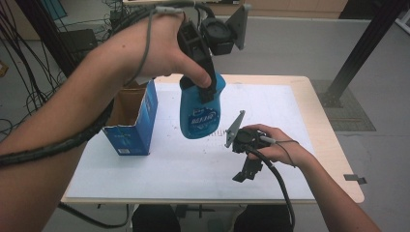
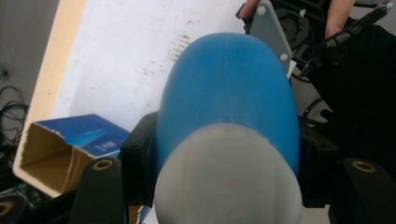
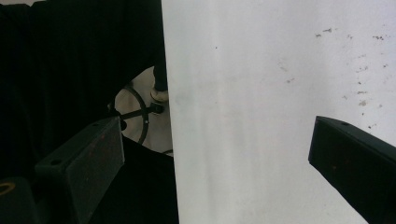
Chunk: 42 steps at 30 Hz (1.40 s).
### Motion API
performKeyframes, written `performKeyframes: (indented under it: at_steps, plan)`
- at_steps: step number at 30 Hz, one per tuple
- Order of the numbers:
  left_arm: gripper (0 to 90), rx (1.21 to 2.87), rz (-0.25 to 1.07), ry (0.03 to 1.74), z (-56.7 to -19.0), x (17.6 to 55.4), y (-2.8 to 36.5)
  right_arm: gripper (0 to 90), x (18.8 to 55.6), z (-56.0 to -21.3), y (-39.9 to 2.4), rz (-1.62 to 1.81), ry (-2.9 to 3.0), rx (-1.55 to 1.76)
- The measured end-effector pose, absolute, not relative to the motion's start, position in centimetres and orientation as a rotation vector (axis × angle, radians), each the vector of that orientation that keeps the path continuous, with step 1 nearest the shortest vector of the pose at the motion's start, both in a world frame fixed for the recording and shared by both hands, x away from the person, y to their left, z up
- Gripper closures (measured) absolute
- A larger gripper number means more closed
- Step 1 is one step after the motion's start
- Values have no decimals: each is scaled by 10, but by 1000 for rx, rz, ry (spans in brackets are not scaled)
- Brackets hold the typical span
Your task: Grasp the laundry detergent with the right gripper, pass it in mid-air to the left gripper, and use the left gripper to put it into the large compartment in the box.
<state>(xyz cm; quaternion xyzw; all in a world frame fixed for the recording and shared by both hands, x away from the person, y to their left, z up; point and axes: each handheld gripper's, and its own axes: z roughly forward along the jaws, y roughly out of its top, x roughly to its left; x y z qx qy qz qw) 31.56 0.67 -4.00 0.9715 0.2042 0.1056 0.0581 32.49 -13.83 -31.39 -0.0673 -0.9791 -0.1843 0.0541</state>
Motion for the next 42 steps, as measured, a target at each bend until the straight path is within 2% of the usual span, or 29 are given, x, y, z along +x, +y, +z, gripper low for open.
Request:
performKeyframes:
  at_steps: [13,22,25,33,42]
  plan:
    - [379,2902,320,694,-17,330,3,33,324,-315,-136,-550,-2970,-217]
    - [380,2877,318,820,-11,351,16,33,326,-317,-139,-557,-2973,-212]
    - [380,2862,317,883,-8,359,25,33,326,-318,-139,-561,-2968,-201]
    - [379,2747,372,1184,5,385,58,33,327,-320,-137,-563,-2966,-203]
    - [379,2658,337,1405,3,409,99,35,326,-319,-136,-568,-2970,-185]
